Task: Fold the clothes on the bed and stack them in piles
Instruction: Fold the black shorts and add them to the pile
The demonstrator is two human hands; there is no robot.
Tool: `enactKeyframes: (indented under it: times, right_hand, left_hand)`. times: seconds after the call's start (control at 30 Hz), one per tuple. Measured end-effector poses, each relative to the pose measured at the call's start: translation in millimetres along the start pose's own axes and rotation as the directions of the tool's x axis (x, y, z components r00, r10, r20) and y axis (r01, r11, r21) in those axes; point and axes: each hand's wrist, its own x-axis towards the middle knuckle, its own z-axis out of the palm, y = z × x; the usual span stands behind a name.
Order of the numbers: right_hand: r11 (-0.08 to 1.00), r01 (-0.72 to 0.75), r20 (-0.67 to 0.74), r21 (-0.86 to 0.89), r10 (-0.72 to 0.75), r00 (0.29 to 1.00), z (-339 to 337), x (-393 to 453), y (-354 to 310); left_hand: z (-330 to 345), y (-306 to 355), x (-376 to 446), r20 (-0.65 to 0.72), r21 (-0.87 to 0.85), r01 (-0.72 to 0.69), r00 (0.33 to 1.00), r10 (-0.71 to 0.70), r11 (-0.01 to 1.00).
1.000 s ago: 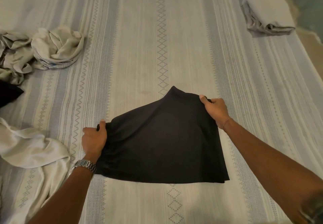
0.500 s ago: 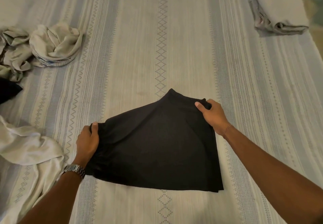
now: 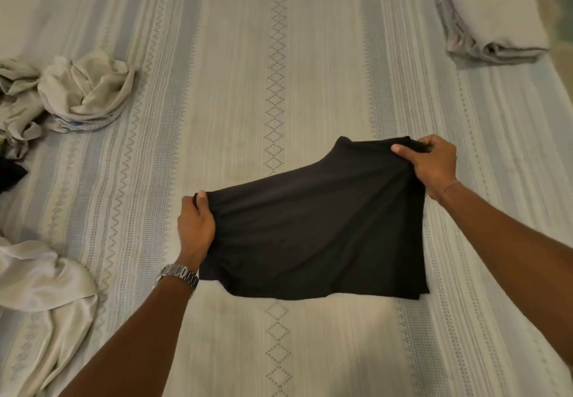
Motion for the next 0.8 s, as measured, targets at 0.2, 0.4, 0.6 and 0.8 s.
enactKeyframes:
  times: [0.2, 0.4, 0.6, 0.8]
  right_hand:
    - [0.998, 0.003, -0.006, 0.06, -0.003, 1.0, -0.5, 34.5, -16.5]
    - [0.936, -0.295, 0.119, -0.193, 0.32, 0.94, -23.8, -3.8, 25.9]
    - [0.793, -0.535, 0.496, -0.292, 0.604, 0.624, -60.9, -64.9, 60.6]
    - [0.755, -0.644, 0.543, -0.123, 0.594, 0.594, -76.1, -100.9, 87.5]
  left_hand:
    - [19.3, 32.0, 17.9, -0.03, -0.114, -0.004, 1.0, 0.0, 0.993]
    - [22.5, 16.2, 12.1, -0.03, 0.081, 0.116, 0.993, -0.114, 0.99]
    - [23.2, 4.8, -24.5, -0.096, 0.271, 0.23, 0.973, -0.211, 0.935]
    - [23.9, -10.2, -39.9, -0.056, 0.218, 0.192, 0.981, -0.184, 0.957]
